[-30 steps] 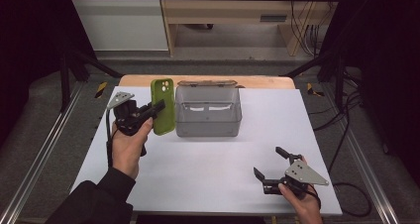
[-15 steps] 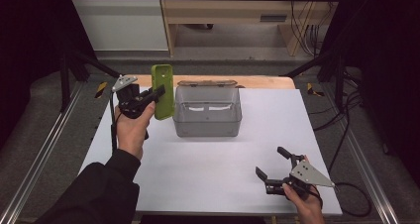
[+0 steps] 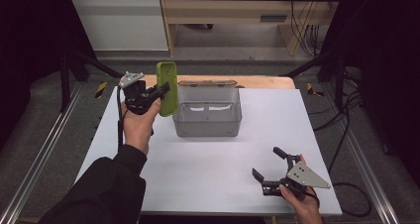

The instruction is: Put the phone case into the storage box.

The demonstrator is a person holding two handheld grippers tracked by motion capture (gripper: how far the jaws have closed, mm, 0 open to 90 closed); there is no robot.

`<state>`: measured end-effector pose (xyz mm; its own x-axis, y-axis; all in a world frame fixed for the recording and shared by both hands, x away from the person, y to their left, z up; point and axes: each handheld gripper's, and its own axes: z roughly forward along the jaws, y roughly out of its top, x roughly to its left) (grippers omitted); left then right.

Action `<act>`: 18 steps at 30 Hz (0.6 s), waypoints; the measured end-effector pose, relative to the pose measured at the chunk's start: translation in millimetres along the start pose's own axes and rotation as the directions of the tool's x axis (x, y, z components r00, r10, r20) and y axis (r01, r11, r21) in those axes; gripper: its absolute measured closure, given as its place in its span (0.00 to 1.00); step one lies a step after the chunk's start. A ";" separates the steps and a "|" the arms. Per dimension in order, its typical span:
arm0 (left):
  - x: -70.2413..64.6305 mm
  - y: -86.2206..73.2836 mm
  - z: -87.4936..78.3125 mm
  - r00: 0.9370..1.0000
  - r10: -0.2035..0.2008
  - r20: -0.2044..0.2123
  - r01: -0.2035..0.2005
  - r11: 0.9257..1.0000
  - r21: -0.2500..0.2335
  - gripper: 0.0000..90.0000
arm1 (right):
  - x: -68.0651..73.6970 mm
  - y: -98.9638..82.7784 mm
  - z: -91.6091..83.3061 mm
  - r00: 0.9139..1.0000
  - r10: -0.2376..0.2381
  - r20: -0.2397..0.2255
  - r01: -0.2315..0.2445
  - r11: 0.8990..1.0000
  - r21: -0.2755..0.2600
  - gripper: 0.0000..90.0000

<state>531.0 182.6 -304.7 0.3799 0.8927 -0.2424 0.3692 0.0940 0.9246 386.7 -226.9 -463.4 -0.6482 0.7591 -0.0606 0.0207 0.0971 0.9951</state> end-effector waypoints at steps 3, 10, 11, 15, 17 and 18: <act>-4.8 1.3 4.6 1.000 0.014 -0.001 -0.014 1.000 -0.003 0.86 | 0.6 -0.1 0.8 1.000 -0.005 0.000 0.005 1.000 0.002 0.03; -14.9 -5.3 18.8 0.995 0.093 -0.043 -0.093 0.996 -0.011 0.86 | 0.2 0.3 0.5 1.000 0.012 -0.004 -0.012 1.000 0.008 0.03; -16.4 -6.4 20.8 0.994 0.102 -0.046 -0.103 0.995 -0.012 0.86 | 0.1 1.8 -0.5 0.999 0.032 -0.010 -0.033 0.999 -0.012 0.03; -19.7 -10.2 31.3 0.995 0.091 -0.041 -0.091 0.996 -0.004 0.86 | -2.2 5.0 -4.3 0.996 0.090 -0.009 -0.090 0.994 -0.060 0.03; -20.9 -11.5 34.8 0.995 0.087 -0.042 -0.087 0.996 -0.001 0.86 | -3.6 3.0 -3.6 0.998 0.070 0.003 -0.070 0.997 -0.038 0.03; -21.4 -12.2 36.5 0.995 0.086 -0.043 -0.086 0.996 0.000 0.86 | -3.6 2.3 -3.3 0.998 0.061 0.010 -0.061 0.998 -0.026 0.02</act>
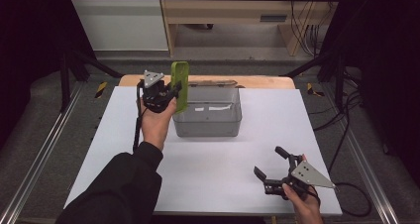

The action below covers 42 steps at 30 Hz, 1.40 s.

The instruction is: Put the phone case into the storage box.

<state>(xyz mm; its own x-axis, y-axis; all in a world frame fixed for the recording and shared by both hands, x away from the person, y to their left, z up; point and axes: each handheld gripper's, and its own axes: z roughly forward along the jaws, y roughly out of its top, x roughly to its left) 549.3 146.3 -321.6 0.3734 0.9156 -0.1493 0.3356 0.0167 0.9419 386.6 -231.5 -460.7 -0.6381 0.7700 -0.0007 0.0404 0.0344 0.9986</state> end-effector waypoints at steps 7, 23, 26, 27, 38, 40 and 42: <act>-0.8 -4.3 9.0 1.000 -0.005 0.003 0.005 1.000 0.013 0.86 | 5.1 -2.2 3.8 0.995 -0.093 0.022 0.092 0.995 0.047 0.03; 6.3 -10.5 13.3 1.000 -0.003 -0.022 0.004 0.999 0.032 0.86 | 8.1 -5.0 7.1 0.992 -0.128 0.020 0.125 0.988 0.091 0.03; 7.0 -12.5 14.1 0.999 0.005 -0.032 -0.004 0.999 0.035 0.86 | 7.9 -4.9 7.0 0.991 -0.129 0.021 0.127 0.988 0.091 0.03; 7.6 -13.4 14.5 0.999 0.007 -0.032 -0.006 0.999 0.038 0.86 | 7.8 -4.9 7.0 0.991 -0.131 0.022 0.128 0.988 0.090 0.03; 11.1 -20.0 18.3 0.999 -0.009 -0.034 0.011 0.999 0.053 0.86 | 7.8 -5.2 7.5 0.990 -0.141 0.025 0.138 0.986 0.094 0.03; 11.5 -20.7 19.0 0.999 -0.004 -0.036 0.006 0.998 0.060 0.86 | 7.5 -5.4 7.5 0.989 -0.143 0.025 0.140 0.986 0.094 0.03; 11.8 -21.2 19.7 0.999 0.001 -0.037 0.002 0.998 0.064 0.86 | 7.6 -5.2 7.4 0.989 -0.144 0.024 0.141 0.986 0.094 0.03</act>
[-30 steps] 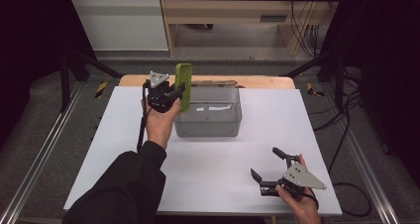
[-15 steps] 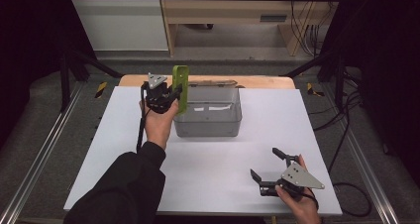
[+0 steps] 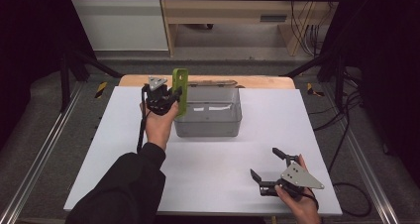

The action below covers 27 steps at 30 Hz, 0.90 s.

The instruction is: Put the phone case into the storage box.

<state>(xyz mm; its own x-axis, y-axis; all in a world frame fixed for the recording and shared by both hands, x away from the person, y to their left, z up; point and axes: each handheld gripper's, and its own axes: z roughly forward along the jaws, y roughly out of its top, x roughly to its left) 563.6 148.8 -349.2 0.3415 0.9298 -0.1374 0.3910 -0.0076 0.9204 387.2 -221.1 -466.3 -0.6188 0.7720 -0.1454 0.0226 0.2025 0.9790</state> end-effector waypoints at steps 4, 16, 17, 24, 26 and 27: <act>0.3 -1.9 1.1 1.000 0.005 -0.003 -0.005 1.000 0.007 0.86 | 1.0 0.1 0.3 1.000 0.001 -0.003 -0.001 1.000 0.000 0.03; 1.2 -4.9 3.6 1.000 0.020 -0.019 -0.020 1.000 0.016 0.86 | 1.7 0.3 0.6 1.000 -0.008 -0.013 0.008 1.000 0.001 0.03; 1.2 -5.0 3.6 1.000 0.024 -0.020 -0.023 1.000 0.015 0.86 | 1.7 0.4 0.6 1.000 -0.011 -0.013 0.011 1.000 0.000 0.03; 1.4 -6.3 5.7 0.997 0.054 -0.048 -0.053 0.998 0.015 0.86 | 1.8 0.6 0.7 1.000 -0.010 -0.014 0.010 1.000 0.001 0.03; 2.5 -7.2 6.5 0.997 0.050 -0.053 -0.050 0.999 0.016 0.86 | 1.7 0.6 0.5 1.000 -0.010 -0.014 0.010 1.000 0.000 0.03; 3.2 -7.8 6.9 0.997 0.050 -0.054 -0.049 0.999 0.019 0.86 | 1.7 0.5 0.4 1.000 -0.010 -0.014 0.010 1.000 0.000 0.03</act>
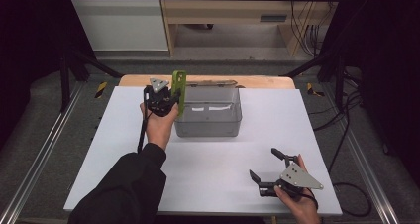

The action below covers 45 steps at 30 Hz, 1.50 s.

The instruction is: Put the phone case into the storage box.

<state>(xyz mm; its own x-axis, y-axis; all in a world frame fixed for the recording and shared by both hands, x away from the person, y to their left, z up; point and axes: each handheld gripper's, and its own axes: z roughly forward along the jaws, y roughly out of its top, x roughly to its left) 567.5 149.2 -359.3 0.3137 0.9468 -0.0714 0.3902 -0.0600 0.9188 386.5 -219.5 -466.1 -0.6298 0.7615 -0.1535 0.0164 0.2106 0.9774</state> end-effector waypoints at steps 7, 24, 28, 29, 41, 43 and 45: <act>2.7 -3.1 6.1 1.000 0.002 0.003 -0.003 1.000 0.027 0.86 | 0.4 -0.1 0.4 1.000 0.001 -0.005 -0.001 1.000 0.003 0.03; 0.9 -12.5 27.4 1.000 -0.017 0.026 0.015 0.997 0.078 0.86 | 0.7 -1.6 2.3 1.000 0.003 -0.013 -0.002 1.000 0.018 0.03; 0.5 -18.3 30.7 0.999 -0.018 0.028 0.015 0.996 0.090 0.86 | 1.1 -1.3 1.7 1.000 0.004 -0.014 -0.004 1.000 0.016 0.03; 0.6 -19.6 31.2 0.999 -0.019 0.027 0.017 0.996 0.091 0.86 | 1.1 -1.3 1.7 1.000 0.005 -0.015 -0.004 1.000 0.016 0.03; 3.9 -28.3 32.3 0.999 -0.030 0.032 0.027 0.994 0.104 0.86 | 1.8 -1.9 3.0 1.000 0.007 -0.020 -0.007 1.000 0.026 0.03; 4.0 -28.6 32.4 0.999 -0.035 0.032 0.031 0.994 0.106 0.86 | 1.8 -1.9 3.0 1.000 0.008 -0.020 -0.008 1.000 0.026 0.03; 3.7 -28.7 32.4 0.999 -0.035 0.033 0.032 0.994 0.107 0.86 | 1.4 -1.9 2.7 1.000 0.010 -0.018 -0.009 1.000 0.024 0.03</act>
<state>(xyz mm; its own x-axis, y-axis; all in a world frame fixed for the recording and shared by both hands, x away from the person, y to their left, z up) 585.5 144.3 -398.6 0.3282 0.9374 -0.1168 0.4907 -0.0636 0.8690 387.7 -217.2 -468.5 -0.6436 0.7522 -0.1413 0.0409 0.2182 0.9751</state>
